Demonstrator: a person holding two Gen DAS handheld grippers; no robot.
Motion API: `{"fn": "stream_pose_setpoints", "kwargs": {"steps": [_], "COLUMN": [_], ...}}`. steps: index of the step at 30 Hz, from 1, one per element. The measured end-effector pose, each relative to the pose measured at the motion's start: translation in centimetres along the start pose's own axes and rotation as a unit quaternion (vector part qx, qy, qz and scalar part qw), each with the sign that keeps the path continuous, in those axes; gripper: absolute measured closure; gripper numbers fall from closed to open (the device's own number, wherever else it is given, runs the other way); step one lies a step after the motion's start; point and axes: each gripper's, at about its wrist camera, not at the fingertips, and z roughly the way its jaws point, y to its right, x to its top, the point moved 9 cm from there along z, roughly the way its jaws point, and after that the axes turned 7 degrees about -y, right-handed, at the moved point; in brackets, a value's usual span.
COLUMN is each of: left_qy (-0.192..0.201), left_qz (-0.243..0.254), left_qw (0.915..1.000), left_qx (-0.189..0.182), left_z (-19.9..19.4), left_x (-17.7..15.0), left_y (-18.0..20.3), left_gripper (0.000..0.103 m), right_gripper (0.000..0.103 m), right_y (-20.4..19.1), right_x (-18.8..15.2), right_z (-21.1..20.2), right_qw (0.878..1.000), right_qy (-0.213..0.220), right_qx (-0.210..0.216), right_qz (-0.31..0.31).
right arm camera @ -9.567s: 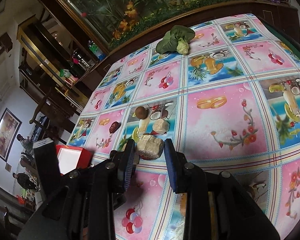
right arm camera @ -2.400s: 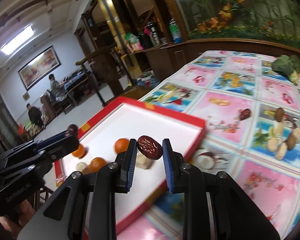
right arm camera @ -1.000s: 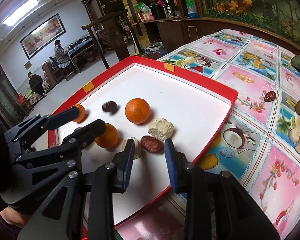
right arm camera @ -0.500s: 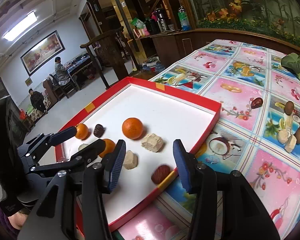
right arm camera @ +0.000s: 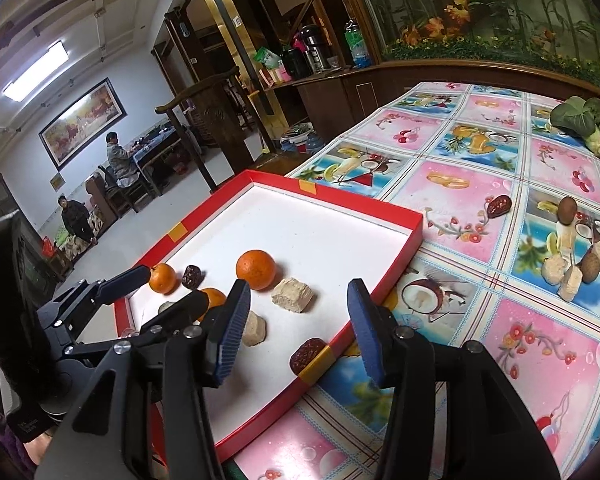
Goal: Organize fruits
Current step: 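Open the right gripper to drop its date in the tray while the left gripper releases its date, then move the right tool to a round brown nut while the left tool reaches a tofu cube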
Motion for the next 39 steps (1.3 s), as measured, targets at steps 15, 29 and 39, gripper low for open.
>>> {"fn": "stream_pose_setpoints", "kwargs": {"steps": [15,29,39], "left_qy": [0.015,-0.011,-0.048], "left_qz": [0.065,0.168,0.176], "left_qw": [0.9969,0.981,0.9734], "left_qx": [-0.041,-0.097,-0.139], "left_z": [-1.7,-0.3,0.5], "left_x": [2.7,3.0,2.2], "left_y": [6.9,19.1,22.1], "left_gripper": [0.025,0.025,0.025], "right_gripper": [0.051,0.051,0.058], "right_y": [16.2,24.6,26.7], "right_x": [1.5,0.1,0.7], "right_z": [-8.3,-9.4,-6.4], "right_qw": [0.989,0.975,0.967], "right_qy": [0.049,0.015,-0.012], "right_qx": [-0.054,-0.091,-0.062], "right_qz": [0.129,0.204,0.249]}}
